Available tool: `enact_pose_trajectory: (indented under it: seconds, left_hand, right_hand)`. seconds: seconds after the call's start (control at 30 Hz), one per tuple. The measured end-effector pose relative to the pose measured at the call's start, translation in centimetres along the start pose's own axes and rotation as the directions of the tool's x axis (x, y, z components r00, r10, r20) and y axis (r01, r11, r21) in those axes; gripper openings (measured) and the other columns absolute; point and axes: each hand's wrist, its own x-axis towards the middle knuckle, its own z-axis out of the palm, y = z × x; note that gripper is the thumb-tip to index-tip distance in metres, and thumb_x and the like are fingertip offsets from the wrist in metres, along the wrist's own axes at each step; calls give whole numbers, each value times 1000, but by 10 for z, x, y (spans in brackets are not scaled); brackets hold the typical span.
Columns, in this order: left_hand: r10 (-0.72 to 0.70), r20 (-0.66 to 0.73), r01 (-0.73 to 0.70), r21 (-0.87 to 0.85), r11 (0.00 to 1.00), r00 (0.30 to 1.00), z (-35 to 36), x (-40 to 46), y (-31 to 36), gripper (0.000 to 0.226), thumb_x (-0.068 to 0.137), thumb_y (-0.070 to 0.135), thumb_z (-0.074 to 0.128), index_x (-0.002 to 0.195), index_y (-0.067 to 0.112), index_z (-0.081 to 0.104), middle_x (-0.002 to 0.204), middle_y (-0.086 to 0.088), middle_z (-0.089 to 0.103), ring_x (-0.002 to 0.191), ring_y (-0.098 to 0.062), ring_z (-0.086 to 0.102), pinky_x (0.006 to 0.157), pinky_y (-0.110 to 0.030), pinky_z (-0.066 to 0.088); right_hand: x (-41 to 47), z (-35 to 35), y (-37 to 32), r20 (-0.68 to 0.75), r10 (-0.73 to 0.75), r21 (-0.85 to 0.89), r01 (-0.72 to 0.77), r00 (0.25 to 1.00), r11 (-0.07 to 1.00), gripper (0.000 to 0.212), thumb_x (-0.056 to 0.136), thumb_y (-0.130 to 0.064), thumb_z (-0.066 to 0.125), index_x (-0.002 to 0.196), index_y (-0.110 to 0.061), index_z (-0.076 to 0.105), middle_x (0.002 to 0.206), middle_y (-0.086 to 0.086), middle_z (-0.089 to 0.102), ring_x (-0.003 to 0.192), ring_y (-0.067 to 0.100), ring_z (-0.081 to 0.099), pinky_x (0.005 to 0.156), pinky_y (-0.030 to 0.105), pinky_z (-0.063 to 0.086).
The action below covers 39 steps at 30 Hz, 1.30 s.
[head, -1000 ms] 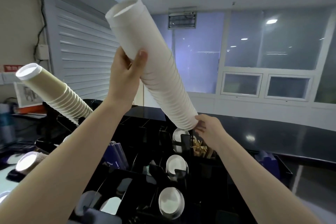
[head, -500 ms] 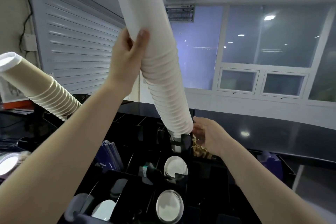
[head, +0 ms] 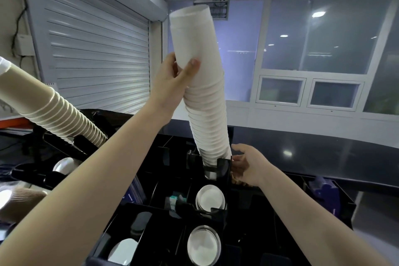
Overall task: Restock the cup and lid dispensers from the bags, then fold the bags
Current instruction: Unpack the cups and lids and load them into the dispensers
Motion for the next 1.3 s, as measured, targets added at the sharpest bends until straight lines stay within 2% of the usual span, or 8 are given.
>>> enact_pose_trajectory:
  seconds: [0.33, 0.57, 0.67, 0.77, 1.0, 1.1, 1.23, 1.3]
  left_hand:
    - [-20, 197, -4, 120, 993, 980, 9, -18, -35, 71, 64, 47, 70, 122, 13, 46, 120, -4, 60, 113, -18, 58, 92, -31, 50]
    - [-4, 218, -27, 139, 990, 976, 19, -43, -53, 55, 65, 47, 70, 112, 34, 45, 106, 22, 58, 99, 6, 55, 79, -11, 42]
    - [5, 237, -37, 129, 991, 971, 19, -52, -58, 61, 69, 43, 70, 122, 30, 44, 112, 27, 58, 109, 1, 54, 89, -18, 43]
    - [-25, 294, -20, 151, 988, 956, 16, -64, -65, 74, 76, 40, 67, 140, 18, 36, 133, 7, 53, 125, -12, 49, 107, -39, 39]
    - [-162, 405, -115, 578, 808, 900, -5, -131, -93, 90, 88, 34, 60, 152, 30, -3, 159, 13, 9, 143, -2, 14, 110, -23, 24]
    - [-159, 509, -260, 654, 710, 846, -1, -164, -99, 82, 90, 36, 57, 152, 23, 6, 160, 6, 3, 146, -9, 2, 119, -32, 12]
    - [-127, 658, -433, 616, 658, 743, 29, -187, -87, 75, 91, 38, 56, 152, 23, 14, 160, 2, 10, 147, -16, 3, 119, -37, 7]
    - [-134, 724, -505, 589, 631, 677, 55, -196, -79, 74, 92, 42, 53, 152, 24, 14, 159, 2, 13, 147, -16, 4, 119, -41, 9]
  right_hand:
    - [9, 4, 15, -36, -42, -14, 42, 998, 999, 33, 89, -28, 60, 58, -18, 54, 43, -5, 45, 51, 16, 39, 59, 31, 34]
    - [-24, 2, 12, 1, -194, -17, 194, 981, 981, 17, 94, -20, 52, 94, -10, 65, 76, 6, 58, 66, 20, 47, 66, 31, 36]
    - [-44, -1, 13, -2, -248, -34, 248, 969, 968, 24, 93, -23, 56, 108, -8, 67, 105, 10, 68, 92, 25, 61, 82, 33, 46]
    - [-60, -6, 18, -6, -356, -91, 354, 934, 931, 30, 89, -22, 62, 119, -17, 64, 117, 5, 67, 104, 19, 62, 89, 33, 48]
    - [-91, -21, 62, -43, -591, -421, 522, 806, 742, 47, 88, -17, 66, 133, -18, 54, 127, -3, 63, 114, 4, 58, 98, 24, 45]
    - [-107, -39, 87, -16, -636, -624, 490, 771, 609, 48, 90, -21, 64, 136, -22, 52, 129, -10, 59, 119, 1, 52, 107, 27, 39]
    - [-141, -71, 115, 20, -656, -852, 356, 755, 384, 54, 90, -36, 60, 141, -32, 43, 108, -27, 55, 90, -13, 50, 81, 3, 35]
    - [-162, -93, 123, 29, -671, -897, 316, 741, 310, 55, 90, -35, 61, 142, -29, 43, 132, -14, 54, 116, 0, 50, 96, 14, 35]
